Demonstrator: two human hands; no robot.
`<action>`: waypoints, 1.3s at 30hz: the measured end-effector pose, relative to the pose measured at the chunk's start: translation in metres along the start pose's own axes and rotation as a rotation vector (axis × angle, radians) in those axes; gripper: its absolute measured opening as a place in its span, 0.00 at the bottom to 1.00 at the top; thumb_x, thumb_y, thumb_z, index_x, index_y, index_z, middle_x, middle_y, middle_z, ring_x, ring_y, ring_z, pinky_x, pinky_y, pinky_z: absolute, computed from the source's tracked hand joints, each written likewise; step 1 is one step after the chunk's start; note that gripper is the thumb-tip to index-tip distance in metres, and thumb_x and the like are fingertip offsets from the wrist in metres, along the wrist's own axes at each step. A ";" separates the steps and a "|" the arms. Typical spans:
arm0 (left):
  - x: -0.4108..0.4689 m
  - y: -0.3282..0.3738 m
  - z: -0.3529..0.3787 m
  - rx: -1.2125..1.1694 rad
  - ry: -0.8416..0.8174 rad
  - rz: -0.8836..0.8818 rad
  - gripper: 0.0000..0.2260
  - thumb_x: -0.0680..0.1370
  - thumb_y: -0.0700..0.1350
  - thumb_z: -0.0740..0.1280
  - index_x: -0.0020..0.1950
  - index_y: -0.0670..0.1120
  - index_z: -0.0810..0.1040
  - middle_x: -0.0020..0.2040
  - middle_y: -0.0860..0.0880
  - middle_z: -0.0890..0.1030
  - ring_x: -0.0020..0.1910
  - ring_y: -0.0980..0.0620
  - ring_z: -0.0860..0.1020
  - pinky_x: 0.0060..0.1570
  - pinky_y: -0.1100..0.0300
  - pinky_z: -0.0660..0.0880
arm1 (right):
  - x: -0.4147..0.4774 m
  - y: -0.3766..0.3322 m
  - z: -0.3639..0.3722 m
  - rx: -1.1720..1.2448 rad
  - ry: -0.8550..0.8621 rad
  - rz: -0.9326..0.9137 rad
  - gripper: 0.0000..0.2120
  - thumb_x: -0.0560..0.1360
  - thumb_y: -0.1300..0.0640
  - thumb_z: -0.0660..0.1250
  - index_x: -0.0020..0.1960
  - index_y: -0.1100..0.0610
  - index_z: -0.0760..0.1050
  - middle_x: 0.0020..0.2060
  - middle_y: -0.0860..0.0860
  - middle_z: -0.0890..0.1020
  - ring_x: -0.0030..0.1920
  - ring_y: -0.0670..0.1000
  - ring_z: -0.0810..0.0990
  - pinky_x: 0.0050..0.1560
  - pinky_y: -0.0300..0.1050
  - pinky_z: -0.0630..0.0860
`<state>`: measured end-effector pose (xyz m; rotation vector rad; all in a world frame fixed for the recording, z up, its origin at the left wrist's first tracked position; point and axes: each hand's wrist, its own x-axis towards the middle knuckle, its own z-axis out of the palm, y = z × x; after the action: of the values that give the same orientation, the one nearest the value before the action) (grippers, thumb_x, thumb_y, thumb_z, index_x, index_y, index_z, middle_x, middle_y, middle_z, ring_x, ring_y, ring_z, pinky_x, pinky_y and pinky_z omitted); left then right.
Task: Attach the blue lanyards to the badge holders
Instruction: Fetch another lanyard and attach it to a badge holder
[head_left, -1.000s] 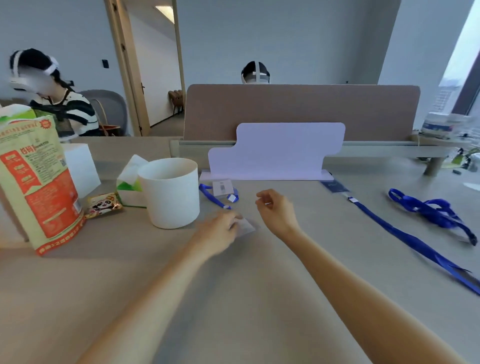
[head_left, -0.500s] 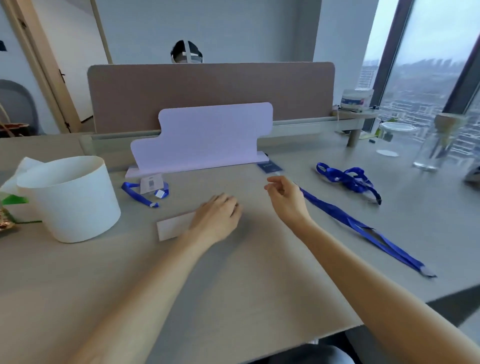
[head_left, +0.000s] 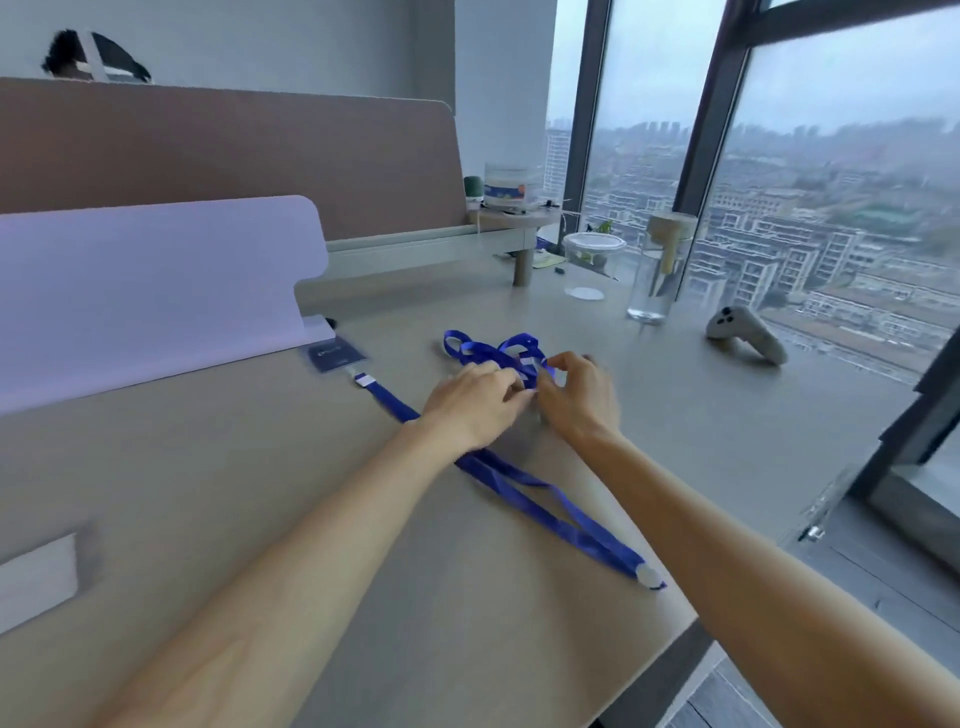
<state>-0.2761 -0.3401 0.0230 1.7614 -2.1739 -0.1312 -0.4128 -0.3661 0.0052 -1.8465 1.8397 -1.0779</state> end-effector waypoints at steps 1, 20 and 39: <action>0.006 0.004 0.005 0.007 -0.026 0.010 0.17 0.81 0.56 0.56 0.62 0.50 0.76 0.62 0.49 0.75 0.64 0.48 0.71 0.56 0.52 0.68 | 0.005 0.006 -0.003 -0.038 -0.041 0.028 0.14 0.75 0.50 0.65 0.56 0.57 0.79 0.53 0.55 0.81 0.56 0.57 0.77 0.49 0.48 0.73; 0.030 0.026 -0.017 -0.504 0.279 -0.578 0.30 0.72 0.69 0.55 0.46 0.42 0.77 0.41 0.45 0.83 0.39 0.45 0.81 0.36 0.56 0.70 | -0.053 -0.015 -0.144 0.221 -0.033 -0.396 0.05 0.76 0.57 0.69 0.49 0.51 0.83 0.28 0.46 0.77 0.27 0.44 0.70 0.30 0.32 0.65; -0.131 -0.058 -0.095 -1.154 0.582 -0.482 0.09 0.81 0.40 0.58 0.53 0.44 0.78 0.38 0.48 0.79 0.36 0.51 0.77 0.35 0.59 0.74 | -0.128 -0.092 -0.078 0.612 -0.275 -0.282 0.06 0.77 0.63 0.68 0.46 0.58 0.70 0.40 0.56 0.85 0.37 0.48 0.85 0.37 0.41 0.81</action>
<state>-0.1694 -0.2138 0.0699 1.2922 -0.8664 -0.7121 -0.3875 -0.2113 0.0846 -1.7785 0.9667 -1.2289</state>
